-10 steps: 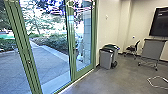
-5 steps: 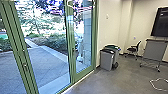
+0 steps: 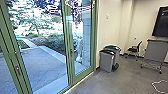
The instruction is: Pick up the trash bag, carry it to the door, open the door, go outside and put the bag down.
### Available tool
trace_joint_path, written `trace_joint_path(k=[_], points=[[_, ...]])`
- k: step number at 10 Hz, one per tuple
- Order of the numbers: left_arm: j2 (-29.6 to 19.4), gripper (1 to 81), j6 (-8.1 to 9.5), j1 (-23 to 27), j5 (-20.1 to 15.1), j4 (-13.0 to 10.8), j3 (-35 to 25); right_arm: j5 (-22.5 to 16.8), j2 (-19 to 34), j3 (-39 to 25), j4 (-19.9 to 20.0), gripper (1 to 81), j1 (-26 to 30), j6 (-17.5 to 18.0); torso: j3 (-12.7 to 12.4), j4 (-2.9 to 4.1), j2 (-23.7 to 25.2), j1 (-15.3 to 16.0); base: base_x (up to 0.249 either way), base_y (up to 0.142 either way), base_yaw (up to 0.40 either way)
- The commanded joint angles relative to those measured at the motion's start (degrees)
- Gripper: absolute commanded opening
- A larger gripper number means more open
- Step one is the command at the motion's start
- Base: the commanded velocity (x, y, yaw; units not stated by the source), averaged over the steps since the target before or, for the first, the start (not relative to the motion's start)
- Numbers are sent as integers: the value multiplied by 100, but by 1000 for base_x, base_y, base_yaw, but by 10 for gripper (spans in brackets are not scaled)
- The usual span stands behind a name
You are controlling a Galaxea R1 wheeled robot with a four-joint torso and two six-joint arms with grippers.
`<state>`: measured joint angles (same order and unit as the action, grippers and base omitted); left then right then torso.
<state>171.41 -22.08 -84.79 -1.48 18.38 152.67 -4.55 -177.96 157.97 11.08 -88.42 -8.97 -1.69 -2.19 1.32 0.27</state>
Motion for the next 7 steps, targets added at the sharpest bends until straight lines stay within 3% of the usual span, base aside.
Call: trace_joint_path(k=[1, 7], points=[[-10, 10, -25, 353, -310, -37, -18, -407, -102, -65, -45, 811, 311, -43, 0, 0, 0, 0, 180, -68, 0], [-10, 10, -25, 353, -310, -45, -18, -407, -102, -65, -45, 811, 329, -43, 0, 0, 0, 0, 180, -73, 0]])
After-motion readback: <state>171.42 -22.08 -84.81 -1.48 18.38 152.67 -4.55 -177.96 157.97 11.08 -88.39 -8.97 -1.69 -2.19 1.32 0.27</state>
